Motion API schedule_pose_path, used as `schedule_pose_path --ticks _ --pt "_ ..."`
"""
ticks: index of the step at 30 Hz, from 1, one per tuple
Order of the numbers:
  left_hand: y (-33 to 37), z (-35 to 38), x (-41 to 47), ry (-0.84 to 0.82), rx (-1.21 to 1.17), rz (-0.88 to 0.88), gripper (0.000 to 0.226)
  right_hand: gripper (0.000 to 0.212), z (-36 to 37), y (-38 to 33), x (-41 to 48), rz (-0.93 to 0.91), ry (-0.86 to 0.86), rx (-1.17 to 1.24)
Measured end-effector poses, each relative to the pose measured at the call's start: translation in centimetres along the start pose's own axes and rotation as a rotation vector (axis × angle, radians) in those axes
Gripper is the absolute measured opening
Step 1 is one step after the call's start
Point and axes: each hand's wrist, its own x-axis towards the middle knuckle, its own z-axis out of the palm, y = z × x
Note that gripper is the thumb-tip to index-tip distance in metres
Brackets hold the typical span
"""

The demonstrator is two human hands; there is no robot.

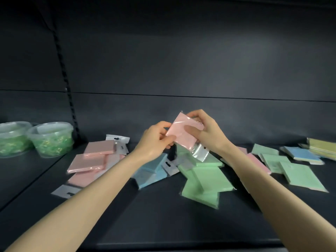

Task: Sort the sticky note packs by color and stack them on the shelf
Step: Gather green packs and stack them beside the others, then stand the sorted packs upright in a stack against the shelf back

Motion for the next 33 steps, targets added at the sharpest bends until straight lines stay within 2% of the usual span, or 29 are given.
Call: schedule_pose_path --ticks 2,4,6,11,15,17,20,25,33 --pt "-1.2 -2.4 -0.6 0.068 -0.007 -0.032 0.025 0.032 1.8 -1.0 0.9 -0.032 -0.087 -0.029" --pt "-2.5 -5.0 -1.5 0.137 0.012 -0.081 0.024 0.046 4.0 -2.0 1.8 -0.026 -0.198 -0.065" --pt "-3.7 -7.6 -2.5 0.194 0.047 -0.134 0.022 0.051 6.8 -2.6 2.8 -0.013 -0.271 -0.110" --pt "-7.0 -13.0 -3.6 0.298 0.119 -0.291 0.017 0.029 14.0 -3.3 5.8 0.038 -0.188 -0.198" --pt "-9.0 -15.0 -3.2 0.314 0.282 -0.358 0.013 0.016 17.8 -3.1 7.6 0.059 -0.207 -0.228" --pt "-9.6 -15.3 -3.0 0.276 0.372 -0.377 0.023 0.018 18.5 -2.8 8.0 0.074 -0.240 -0.234" --pt "-10.1 -15.2 -2.9 0.177 0.448 -0.397 0.050 0.020 18.4 -2.4 7.9 0.070 -0.333 -0.272" --pt "-7.6 -14.4 -2.2 0.139 0.571 -0.265 0.049 0.040 14.6 -2.6 7.5 0.015 -0.361 -0.422" --pt "2.3 -8.0 0.2 0.148 0.696 0.148 0.056 0.049 1.7 -3.9 4.9 -0.079 -0.117 -0.587"
